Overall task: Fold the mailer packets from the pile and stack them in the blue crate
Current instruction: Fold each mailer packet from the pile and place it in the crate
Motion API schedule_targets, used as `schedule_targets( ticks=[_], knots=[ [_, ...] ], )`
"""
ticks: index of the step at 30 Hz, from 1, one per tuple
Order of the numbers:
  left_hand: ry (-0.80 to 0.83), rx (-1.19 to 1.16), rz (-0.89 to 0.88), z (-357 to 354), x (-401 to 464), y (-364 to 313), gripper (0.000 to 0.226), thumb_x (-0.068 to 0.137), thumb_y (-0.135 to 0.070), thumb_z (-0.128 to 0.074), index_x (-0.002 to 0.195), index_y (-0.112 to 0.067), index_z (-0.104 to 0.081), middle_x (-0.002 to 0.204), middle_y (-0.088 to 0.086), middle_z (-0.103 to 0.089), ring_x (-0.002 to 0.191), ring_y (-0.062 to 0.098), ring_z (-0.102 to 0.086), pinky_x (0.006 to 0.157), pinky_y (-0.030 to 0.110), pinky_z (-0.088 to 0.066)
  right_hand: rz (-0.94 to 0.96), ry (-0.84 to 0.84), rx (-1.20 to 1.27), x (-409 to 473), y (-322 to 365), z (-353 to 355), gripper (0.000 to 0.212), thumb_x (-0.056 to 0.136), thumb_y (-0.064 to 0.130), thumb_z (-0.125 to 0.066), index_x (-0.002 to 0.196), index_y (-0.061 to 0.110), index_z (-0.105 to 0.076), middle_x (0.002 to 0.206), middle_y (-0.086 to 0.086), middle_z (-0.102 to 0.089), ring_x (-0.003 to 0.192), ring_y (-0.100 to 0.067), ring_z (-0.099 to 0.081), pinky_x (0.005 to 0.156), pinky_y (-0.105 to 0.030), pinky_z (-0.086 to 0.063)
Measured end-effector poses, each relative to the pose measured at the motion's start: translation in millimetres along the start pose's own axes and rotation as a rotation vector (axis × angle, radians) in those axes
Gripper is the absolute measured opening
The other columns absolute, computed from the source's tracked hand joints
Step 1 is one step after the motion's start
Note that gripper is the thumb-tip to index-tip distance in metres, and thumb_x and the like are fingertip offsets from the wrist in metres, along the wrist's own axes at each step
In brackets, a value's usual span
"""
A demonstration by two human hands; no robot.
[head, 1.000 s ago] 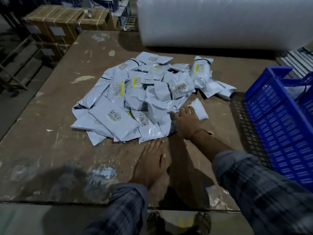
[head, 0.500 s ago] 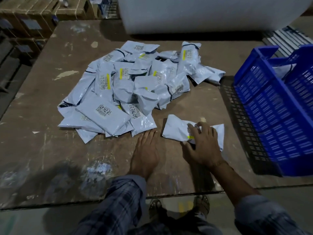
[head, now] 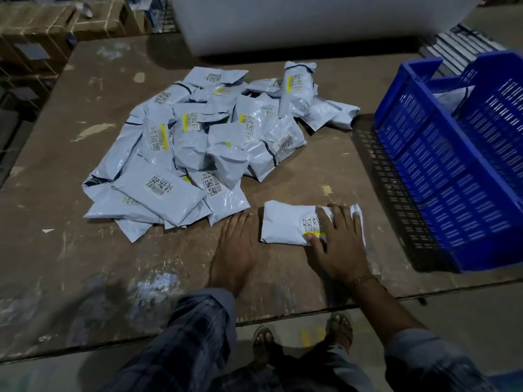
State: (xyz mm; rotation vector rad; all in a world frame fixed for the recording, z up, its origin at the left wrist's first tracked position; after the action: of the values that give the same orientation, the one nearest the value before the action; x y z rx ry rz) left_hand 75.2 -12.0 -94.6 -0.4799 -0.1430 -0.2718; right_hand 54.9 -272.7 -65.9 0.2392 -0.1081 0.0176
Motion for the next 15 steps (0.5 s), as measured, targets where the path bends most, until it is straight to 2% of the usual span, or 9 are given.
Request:
schedule_targets(
  ticks=[3, 5, 7, 9, 11, 13, 15],
  knots=[
    [-0.092, 0.025, -0.100, 8, -10, -6, 0.050, 0.114, -0.018, -0.027, 0.158, 0.003, -0.040, 0.162, 0.021, -0.043, 0.149, 0.034, -0.045, 0.122, 0.052, -0.038, 0.023, 0.000, 0.025, -11, 6, 3, 0.066, 0.101, 0.059, -0.043, 0.155, 0.020, -0.042, 0.156, -0.010, -0.040, 0.148, -0.034, -0.034, 0.124, -0.058, -0.017],
    [-0.148, -0.033, -0.064, 21, -12, -17, 0.050, 0.115, -0.021, -0.033, 0.161, -0.003, -0.038, 0.167, 0.014, -0.037, 0.155, 0.028, -0.036, 0.124, 0.046, -0.035, 0.017, -0.027, 0.052, -16, 10, 8, 0.065, 0.102, 0.058, -0.042, 0.155, 0.021, -0.040, 0.158, -0.009, -0.040, 0.148, -0.032, -0.034, 0.124, -0.054, -0.018],
    [-0.181, -0.081, -0.022, 34, -7, -38, 0.051, 0.113, -0.028, -0.037, 0.161, -0.012, -0.040, 0.166, 0.008, -0.039, 0.152, 0.026, -0.040, 0.120, 0.044, -0.038, -0.009, -0.093, 0.068, -17, 11, 18, 0.062, 0.103, 0.054, -0.040, 0.155, 0.019, -0.042, 0.158, -0.011, -0.041, 0.148, -0.033, -0.034, 0.124, -0.052, -0.022],
    [-0.140, -0.047, -0.042, 34, 6, -62, 0.053, 0.113, -0.036, -0.036, 0.163, -0.018, -0.035, 0.166, 0.008, -0.038, 0.149, 0.028, -0.043, 0.117, 0.046, -0.041, -0.071, -0.133, 0.051, -10, 7, 24, 0.060, 0.105, 0.052, -0.038, 0.154, 0.018, -0.043, 0.159, -0.014, -0.041, 0.149, -0.036, -0.032, 0.122, -0.052, -0.025],
    [-0.083, -0.005, -0.077, 21, 25, -75, 0.059, 0.112, -0.042, -0.035, 0.166, -0.020, -0.026, 0.170, 0.007, -0.031, 0.152, 0.027, -0.038, 0.120, 0.043, -0.038, -0.127, -0.100, 0.031, 2, -1, 19, 0.061, 0.107, 0.052, -0.033, 0.155, 0.017, -0.043, 0.160, -0.016, -0.039, 0.150, -0.039, -0.030, 0.121, -0.053, -0.026],
    [-0.019, 0.046, -0.116, 3, 41, -78, 0.063, 0.111, -0.042, -0.035, 0.166, -0.013, -0.026, 0.173, 0.009, -0.028, 0.157, 0.026, -0.032, 0.123, 0.042, -0.033, -0.135, -0.034, 0.038, 12, -4, 9, 0.065, 0.106, 0.054, -0.025, 0.158, 0.018, -0.040, 0.162, -0.016, -0.037, 0.151, -0.040, -0.028, 0.122, -0.054, -0.024],
    [0.071, 0.104, -0.144, -15, 50, -75, 0.064, 0.111, -0.042, -0.030, 0.166, -0.008, -0.027, 0.173, 0.013, -0.028, 0.157, 0.029, -0.032, 0.123, 0.048, -0.035, -0.119, -0.011, 0.029, 16, -5, 0, 0.065, 0.106, 0.054, -0.022, 0.157, 0.019, -0.042, 0.161, -0.016, -0.039, 0.149, -0.040, -0.032, 0.121, -0.054, -0.023]
  ],
)
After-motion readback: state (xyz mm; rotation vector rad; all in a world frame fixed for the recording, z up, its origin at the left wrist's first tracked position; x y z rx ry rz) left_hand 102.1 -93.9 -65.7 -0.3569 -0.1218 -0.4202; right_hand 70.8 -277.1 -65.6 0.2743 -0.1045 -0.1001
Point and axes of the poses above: each hand's wrist, its own x-axis towards the middle knuckle, its own z-axis out of the back of the hand, y = z × x, the point moved 5 cm from there along x, towards the middle knuckle
